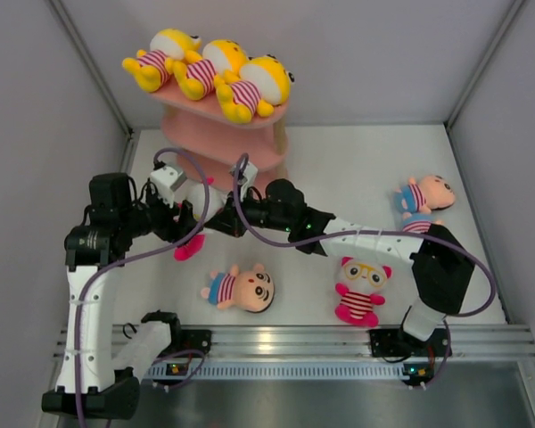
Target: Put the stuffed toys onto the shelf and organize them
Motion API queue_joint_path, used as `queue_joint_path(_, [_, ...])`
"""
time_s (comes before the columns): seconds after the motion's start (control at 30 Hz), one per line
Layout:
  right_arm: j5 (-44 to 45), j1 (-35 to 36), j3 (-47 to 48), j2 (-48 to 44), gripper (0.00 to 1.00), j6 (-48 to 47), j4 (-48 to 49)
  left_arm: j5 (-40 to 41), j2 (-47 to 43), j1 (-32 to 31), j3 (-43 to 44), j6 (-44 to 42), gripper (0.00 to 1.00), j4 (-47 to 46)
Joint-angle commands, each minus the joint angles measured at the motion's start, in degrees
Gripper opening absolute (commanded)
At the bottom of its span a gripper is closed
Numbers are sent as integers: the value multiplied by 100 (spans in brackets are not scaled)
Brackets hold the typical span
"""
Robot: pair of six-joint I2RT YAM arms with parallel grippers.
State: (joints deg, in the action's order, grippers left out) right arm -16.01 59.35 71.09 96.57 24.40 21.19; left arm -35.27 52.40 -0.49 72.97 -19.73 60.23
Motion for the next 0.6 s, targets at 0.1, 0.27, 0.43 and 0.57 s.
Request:
queue_joint_path(0.1, [-498,-547,-376,-972,0,952,211,791,-353,-48,629,-960,77,488])
queue_joint_path(0.27, [-842,-820,-175,-1211,0,768,-526,960,-371,-48,570,-1595,80,912])
queue_joint_path(0.43, [-869,-969,-78,-1378,0,969,-528,602,-476,-48,270,-1780,84,973])
queue_joint_path(0.57, [-737,-1013,1,-1387,0,1005,-528,-118,-468,-48,393,-1631,96,1017])
